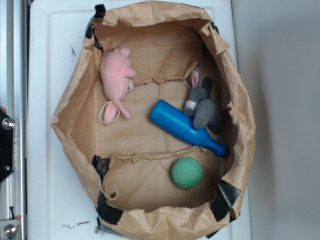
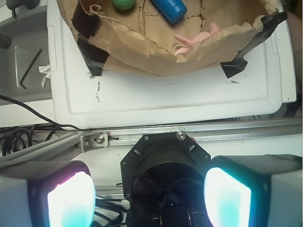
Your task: Grab the green ball.
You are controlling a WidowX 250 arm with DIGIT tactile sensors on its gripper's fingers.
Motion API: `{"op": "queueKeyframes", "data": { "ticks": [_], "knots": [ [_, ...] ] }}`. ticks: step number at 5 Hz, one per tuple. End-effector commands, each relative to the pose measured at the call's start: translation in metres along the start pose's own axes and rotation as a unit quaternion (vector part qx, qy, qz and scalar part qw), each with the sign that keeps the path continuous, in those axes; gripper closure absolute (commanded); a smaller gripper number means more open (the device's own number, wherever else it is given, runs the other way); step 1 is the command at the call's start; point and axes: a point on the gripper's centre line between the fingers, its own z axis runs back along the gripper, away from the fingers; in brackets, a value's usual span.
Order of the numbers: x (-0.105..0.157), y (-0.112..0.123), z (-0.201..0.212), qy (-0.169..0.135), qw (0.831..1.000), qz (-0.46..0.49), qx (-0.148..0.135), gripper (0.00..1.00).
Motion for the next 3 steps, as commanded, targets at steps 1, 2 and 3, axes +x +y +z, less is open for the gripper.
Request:
{"op": "queueKeyframes", "data": {
  "ticks": [1, 2, 3],
  "knots": [
    [0.000, 0.000, 0.000, 0.000, 1.000, 0.000, 0.000, 0.00],
    [0.031, 0.007, -0.005, -0.018, 0.998, 0.054, 0.032, 0.00],
    [0.061, 0.018, -0.010, -0.028, 0.994, 0.096, 0.042, 0.00]
  ]
}}
